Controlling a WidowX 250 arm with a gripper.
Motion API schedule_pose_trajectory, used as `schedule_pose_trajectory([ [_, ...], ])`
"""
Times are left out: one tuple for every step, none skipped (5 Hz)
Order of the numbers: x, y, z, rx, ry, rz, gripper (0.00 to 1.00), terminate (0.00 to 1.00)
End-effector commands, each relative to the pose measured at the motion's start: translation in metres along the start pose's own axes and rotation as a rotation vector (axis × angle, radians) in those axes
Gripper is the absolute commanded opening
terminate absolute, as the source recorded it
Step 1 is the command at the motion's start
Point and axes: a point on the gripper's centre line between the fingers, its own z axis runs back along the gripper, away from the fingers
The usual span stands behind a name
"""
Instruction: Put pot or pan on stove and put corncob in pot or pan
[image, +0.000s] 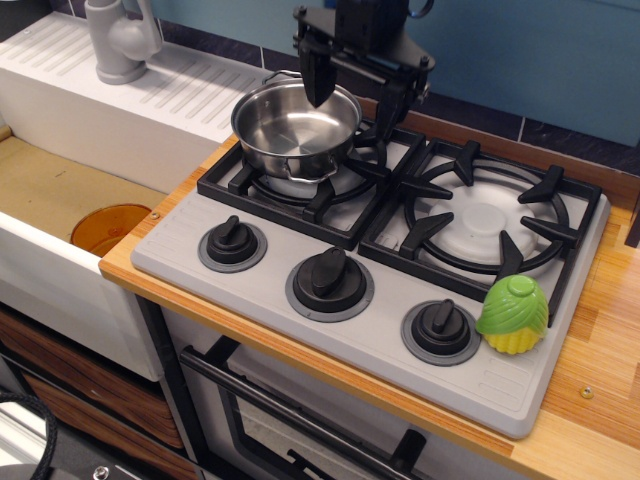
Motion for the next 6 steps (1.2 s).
schedule_pose_trajectory([
  [0.002, 0.002, -0.039, -0.01, -0.104, 0.021, 1.0, 0.0],
  [-0.003, -0.004, -0.056, -0.01, -0.111, 0.037, 1.0, 0.0],
  [-0.001, -0.012, -0.062, 0.016, -0.106, 0.061, 0.0, 0.0],
  [0.0, -0.022, -0.048, 0.046, -0.073, 0.083, 0.0, 0.0],
  [0.0, -0.028, -0.028, 0.068, -0.042, 0.08, 0.0, 0.0],
  [0.001, -0.037, -0.004, 0.088, -0.009, 0.077, 0.0, 0.0],
])
